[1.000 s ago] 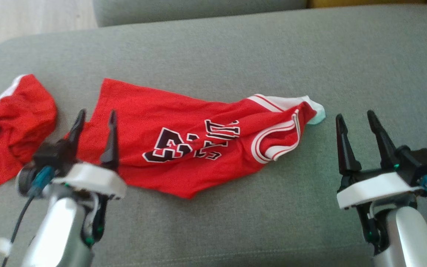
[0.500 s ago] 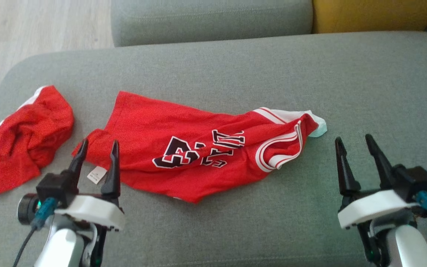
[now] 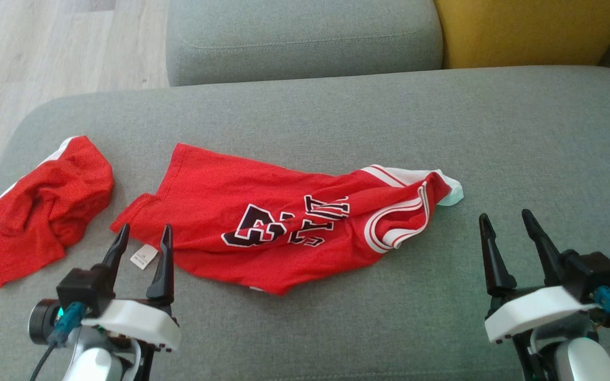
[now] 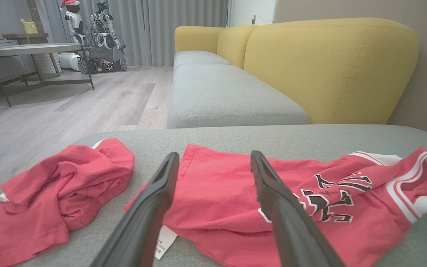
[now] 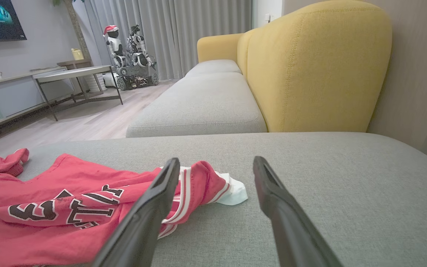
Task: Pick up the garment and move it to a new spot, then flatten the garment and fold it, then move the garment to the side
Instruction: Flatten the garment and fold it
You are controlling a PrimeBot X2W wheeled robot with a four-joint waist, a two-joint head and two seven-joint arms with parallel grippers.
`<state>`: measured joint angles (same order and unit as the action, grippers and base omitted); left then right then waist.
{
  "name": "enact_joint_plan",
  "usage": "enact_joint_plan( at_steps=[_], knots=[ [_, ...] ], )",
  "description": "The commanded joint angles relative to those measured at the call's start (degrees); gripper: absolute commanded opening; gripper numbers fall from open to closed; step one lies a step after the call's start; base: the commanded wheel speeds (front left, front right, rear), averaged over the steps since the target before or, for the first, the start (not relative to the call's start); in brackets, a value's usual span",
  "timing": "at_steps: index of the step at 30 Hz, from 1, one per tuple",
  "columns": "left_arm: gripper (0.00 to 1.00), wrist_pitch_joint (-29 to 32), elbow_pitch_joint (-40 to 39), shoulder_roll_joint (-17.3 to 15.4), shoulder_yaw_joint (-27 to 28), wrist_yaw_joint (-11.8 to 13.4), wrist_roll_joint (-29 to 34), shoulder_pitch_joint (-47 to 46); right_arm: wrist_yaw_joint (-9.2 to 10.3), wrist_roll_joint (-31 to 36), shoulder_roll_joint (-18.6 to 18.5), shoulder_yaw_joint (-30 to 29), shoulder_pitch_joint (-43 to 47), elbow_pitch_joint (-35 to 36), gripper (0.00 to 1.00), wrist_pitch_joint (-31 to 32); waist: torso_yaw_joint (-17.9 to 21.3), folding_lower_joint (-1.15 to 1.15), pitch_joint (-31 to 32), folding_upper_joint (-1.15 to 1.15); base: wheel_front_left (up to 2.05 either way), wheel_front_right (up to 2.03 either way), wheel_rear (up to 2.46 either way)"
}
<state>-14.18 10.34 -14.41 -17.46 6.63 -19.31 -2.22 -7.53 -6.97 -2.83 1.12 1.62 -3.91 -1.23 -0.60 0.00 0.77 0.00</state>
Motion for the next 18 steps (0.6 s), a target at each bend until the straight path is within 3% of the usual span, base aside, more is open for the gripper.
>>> enact_joint_plan(
  at_steps=[1, 18],
  knots=[
    [1.0, -0.1, -2.3, -1.6, 2.4, 0.4, -0.1, -2.0, 0.04, 0.3, -0.6, 1.0, -1.4, 2.4, 1.0, 0.0, -0.1, 0.0, -0.1, 0.0, 0.0, 0.0, 0.0],
    [1.0, 0.1, -2.6, -1.9, 2.2, 1.3, -0.6, -2.1, 0.04, 0.3, -0.4, 1.2, -1.6, 2.5, 1.0, 0.1, -0.2, 0.0, -0.5, 0.0, 0.0, 0.0, 0.0]
  ],
)
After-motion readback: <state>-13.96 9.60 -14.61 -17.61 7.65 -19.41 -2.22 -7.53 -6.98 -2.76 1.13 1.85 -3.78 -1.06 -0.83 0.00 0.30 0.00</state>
